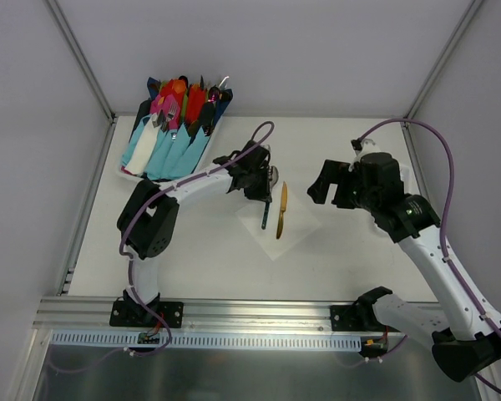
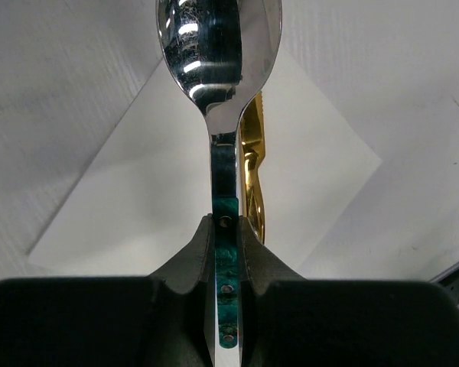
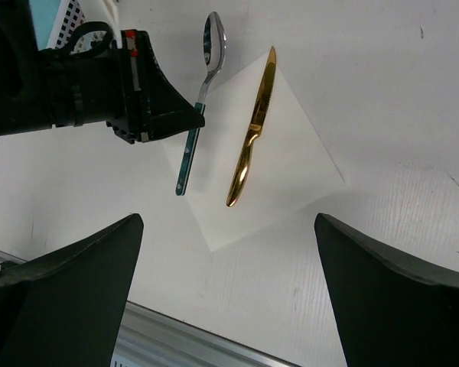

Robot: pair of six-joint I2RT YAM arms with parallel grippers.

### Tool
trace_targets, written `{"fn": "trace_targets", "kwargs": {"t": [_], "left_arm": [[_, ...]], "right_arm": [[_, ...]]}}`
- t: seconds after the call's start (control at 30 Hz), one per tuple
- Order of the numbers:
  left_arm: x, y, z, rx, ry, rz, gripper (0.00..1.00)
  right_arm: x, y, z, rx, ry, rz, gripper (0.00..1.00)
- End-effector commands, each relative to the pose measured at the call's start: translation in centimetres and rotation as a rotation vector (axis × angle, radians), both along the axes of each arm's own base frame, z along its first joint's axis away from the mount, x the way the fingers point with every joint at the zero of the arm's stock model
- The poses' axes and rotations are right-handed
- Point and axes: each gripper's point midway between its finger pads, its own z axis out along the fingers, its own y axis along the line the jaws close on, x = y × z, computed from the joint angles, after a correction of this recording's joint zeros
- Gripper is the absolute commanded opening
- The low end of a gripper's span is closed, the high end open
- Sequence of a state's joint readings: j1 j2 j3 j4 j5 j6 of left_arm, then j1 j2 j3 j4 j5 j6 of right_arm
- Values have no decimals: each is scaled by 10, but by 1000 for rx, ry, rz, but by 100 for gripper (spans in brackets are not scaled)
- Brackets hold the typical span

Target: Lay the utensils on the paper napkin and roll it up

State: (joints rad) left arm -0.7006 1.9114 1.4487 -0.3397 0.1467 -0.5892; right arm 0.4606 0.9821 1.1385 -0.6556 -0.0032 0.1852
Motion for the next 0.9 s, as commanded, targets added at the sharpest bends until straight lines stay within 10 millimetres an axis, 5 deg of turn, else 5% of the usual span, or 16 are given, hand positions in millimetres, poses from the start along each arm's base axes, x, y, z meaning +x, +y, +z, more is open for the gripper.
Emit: {"fn": "trace_targets", "kwargs": {"t": [0.0,0.57,0.87], "left_arm": [[10,-16,7,-5,-30,-11,0],[9,-30,-37,27,76,1,0],[10,-34,-44,27,103,17,0]], "right_arm": [[6,-8,0,-31,-9,-19,99],[9,-14,-24,-16,71,-18,99],[11,-11,-31,-4,92,-4,99]]}}
